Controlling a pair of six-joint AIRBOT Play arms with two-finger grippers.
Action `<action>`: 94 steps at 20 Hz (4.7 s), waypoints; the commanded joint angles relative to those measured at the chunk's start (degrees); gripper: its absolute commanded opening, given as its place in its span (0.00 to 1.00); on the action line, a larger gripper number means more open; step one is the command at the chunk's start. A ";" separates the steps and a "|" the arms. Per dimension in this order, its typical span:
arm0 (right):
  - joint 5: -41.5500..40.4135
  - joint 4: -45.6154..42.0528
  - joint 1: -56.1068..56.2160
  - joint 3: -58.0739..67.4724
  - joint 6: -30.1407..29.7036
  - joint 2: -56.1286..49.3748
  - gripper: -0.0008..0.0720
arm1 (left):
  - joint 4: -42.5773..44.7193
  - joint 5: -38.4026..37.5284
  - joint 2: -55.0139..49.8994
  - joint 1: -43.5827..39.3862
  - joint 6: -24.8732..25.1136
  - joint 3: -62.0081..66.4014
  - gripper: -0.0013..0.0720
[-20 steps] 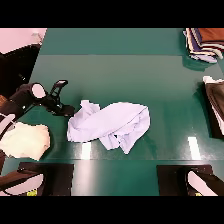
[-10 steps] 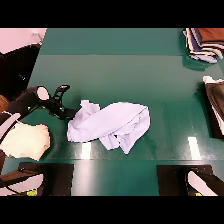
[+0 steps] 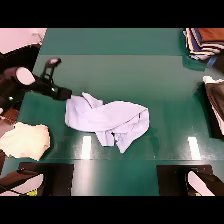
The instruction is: Fold the shirts.
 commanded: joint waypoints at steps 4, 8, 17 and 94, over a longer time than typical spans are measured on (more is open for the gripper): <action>-5.75 3.19 6.51 -37.86 2.16 2.14 0.81 | -2.27 3.15 0.90 0.00 -0.31 5.60 0.05; -20.85 13.20 16.87 -47.80 -0.26 2.10 0.81 | -2.84 3.96 0.90 0.02 -0.31 5.60 0.05; -30.60 14.38 21.92 -48.04 -0.24 2.08 0.71 | -6.99 4.72 0.90 0.00 -0.31 5.60 0.05; -10.86 -4.96 6.49 -17.68 -1.05 -4.33 0.71 | -18.75 10.40 11.45 -9.03 -10.88 -37.86 0.34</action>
